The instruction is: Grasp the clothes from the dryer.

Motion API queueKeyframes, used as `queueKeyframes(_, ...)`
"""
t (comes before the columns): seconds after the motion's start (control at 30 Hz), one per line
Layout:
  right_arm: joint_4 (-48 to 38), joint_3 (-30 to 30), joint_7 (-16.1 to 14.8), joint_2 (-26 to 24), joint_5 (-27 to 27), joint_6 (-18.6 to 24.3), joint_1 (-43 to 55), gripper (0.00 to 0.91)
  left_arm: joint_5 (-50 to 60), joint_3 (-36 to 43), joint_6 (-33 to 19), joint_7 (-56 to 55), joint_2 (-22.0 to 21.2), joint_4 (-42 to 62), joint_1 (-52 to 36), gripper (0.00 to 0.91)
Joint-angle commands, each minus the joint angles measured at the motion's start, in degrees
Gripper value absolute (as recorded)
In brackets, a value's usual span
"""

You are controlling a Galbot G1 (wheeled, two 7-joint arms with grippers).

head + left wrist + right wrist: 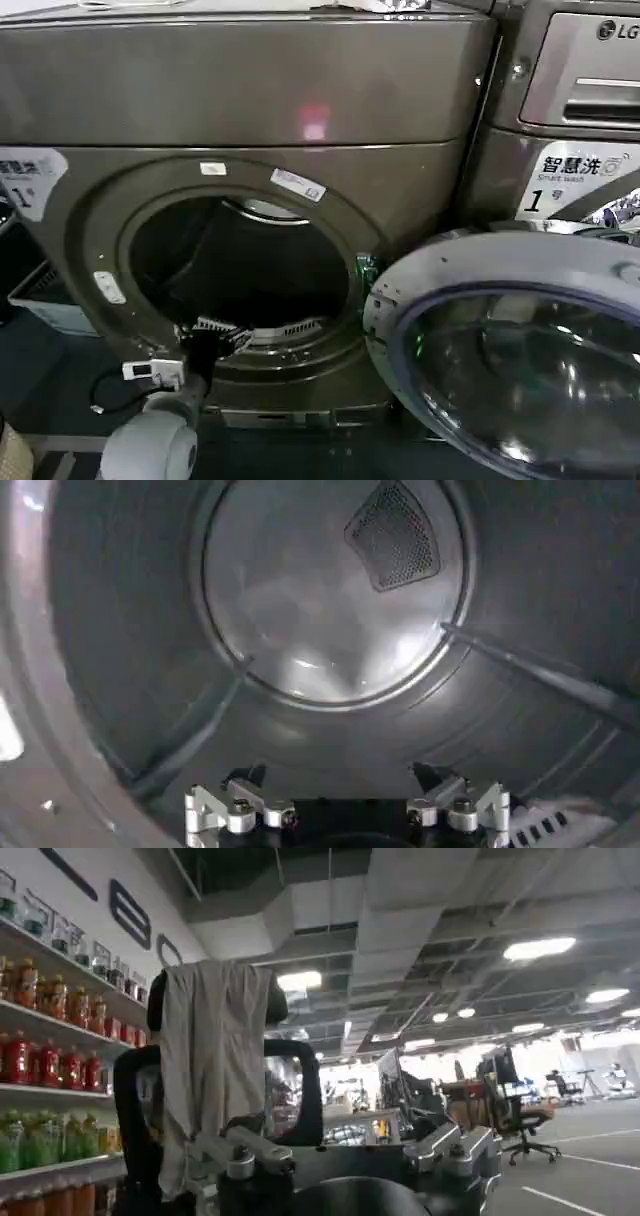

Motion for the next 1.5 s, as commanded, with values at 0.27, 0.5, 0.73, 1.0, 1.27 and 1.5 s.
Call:
queueKeyframes(0.27, 0.2, -0.6, 0.0, 0.4, -0.2, 0.0, 0.2, 0.907, 0.8, 0.1, 2.8, 0.2, -0.3, 0.3, -0.1, 0.907)
queueKeyframes(0.5, 0.7, -0.7, 0.0, 0.3, -0.3, 0.1, 0.4, 0.907, 3.5, 1.4, 2.8, 4.3, -1.0, 3.6, -3.8, 0.907)
queueKeyframes(0.73, 1.1, -0.9, 0.0, 0.3, -0.3, 0.1, 0.6, 0.907, 6.6, 1.4, 2.8, 5.9, -1.7, 10.9, -10.5, 0.907)
queueKeyframes(1.0, 1.8, -1.6, 0.1, 0.1, -0.3, 0.1, 0.7, 0.907, 51.7, -0.8, -12.1, 55.0, 1.8, 15.3, -18.8, 0.907)
queueKeyframes(1.27, 1.9, -2.2, 0.3, 0.1, -0.3, 0.8, 0.5, 0.907, 61.6, -1.3, -38.1, 75.3, 2.9, 20.8, -27.8, 0.907)
queueKeyframes(1.5, 1.9, -2.4, 0.5, -0.4, -0.5, 1.0, 0.2, 0.907, 66.1, 1.6, -51.3, 75.3, 3.5, 25.1, -31.4, 0.907)
